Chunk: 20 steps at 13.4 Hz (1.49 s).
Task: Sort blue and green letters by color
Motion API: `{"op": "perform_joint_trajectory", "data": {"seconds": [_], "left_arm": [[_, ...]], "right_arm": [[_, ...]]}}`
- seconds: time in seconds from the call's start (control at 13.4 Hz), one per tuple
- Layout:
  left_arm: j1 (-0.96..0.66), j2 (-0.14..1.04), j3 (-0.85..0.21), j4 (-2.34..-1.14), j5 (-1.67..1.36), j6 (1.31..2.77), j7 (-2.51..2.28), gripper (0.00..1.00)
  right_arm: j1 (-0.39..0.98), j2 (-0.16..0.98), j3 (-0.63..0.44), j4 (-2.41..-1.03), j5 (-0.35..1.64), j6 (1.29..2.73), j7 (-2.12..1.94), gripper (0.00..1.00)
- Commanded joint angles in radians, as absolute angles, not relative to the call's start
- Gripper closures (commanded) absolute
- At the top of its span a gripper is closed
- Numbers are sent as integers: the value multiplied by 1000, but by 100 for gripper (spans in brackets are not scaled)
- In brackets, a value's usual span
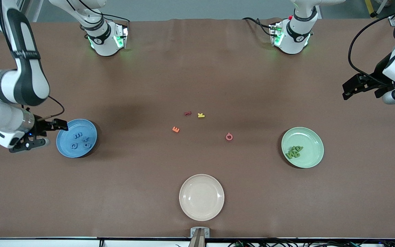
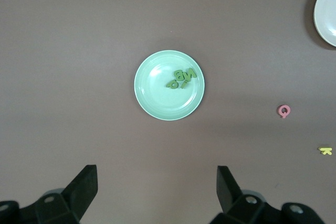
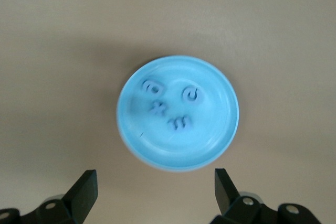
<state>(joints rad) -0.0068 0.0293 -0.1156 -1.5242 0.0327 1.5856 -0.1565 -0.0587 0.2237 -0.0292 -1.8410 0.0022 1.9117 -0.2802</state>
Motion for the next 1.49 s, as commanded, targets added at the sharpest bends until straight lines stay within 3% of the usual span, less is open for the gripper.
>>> {"op": "perform_joint_trajectory", "data": {"seconds": [0.0, 0.3, 0.52, 0.82, 1.42], "left_arm": [[0, 29, -117, -1523, 14, 1591, -140, 0], [-2, 29, -117, -1523, 14, 1591, -140, 0], [0, 31, -117, -1522, 14, 1592, -140, 0], [-2, 29, -117, -1522, 14, 1592, -140, 0], [-5, 29, -117, -1520, 14, 1592, -141, 0]], "right_arm": [[-48, 195, -23, -1705, -8, 1728, -181, 1], [-31, 193, -26, -1464, -12, 1496, -144, 1], [-28, 157, -26, -1378, -21, 1382, -114, 1], [-32, 92, -28, -1393, -25, 1381, -106, 1], [-34, -64, -29, -1649, -23, 1540, -101, 1]]}}
